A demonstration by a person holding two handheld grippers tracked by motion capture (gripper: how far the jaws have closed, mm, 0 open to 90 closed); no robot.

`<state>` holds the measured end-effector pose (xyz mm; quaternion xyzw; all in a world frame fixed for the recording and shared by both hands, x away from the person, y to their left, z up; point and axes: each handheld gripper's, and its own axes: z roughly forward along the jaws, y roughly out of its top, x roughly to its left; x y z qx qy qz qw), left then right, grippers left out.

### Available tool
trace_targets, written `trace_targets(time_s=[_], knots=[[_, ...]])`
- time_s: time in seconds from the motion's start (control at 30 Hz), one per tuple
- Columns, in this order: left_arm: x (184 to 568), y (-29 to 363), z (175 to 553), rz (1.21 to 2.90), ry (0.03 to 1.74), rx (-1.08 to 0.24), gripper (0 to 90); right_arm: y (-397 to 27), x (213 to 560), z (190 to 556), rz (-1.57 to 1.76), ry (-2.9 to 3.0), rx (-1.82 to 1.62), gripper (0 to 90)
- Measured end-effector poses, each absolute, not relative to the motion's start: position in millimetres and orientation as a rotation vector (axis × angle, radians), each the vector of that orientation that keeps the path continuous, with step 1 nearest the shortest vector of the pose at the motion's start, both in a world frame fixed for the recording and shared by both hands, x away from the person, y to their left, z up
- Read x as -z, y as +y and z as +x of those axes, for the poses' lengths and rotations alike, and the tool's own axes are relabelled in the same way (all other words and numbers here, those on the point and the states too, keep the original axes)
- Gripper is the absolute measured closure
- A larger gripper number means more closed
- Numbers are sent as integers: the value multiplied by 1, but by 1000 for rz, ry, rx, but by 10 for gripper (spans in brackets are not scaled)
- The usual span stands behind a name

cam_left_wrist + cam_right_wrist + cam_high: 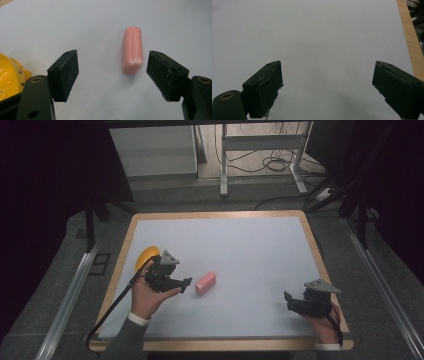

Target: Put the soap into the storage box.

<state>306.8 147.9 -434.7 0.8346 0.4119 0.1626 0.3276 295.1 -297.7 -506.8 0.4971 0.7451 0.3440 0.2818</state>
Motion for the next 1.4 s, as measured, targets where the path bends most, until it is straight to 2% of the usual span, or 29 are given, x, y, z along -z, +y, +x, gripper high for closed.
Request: trace_targets(time_s=[0.93, 1.4], knots=[[455, 93, 333, 2306, 1025, -340, 273, -298, 506, 295, 1327, 1996, -919, 91], [480, 80, 350, 2349, 1062, -284, 328, -297, 507, 295, 1328, 2001, -913, 91]])
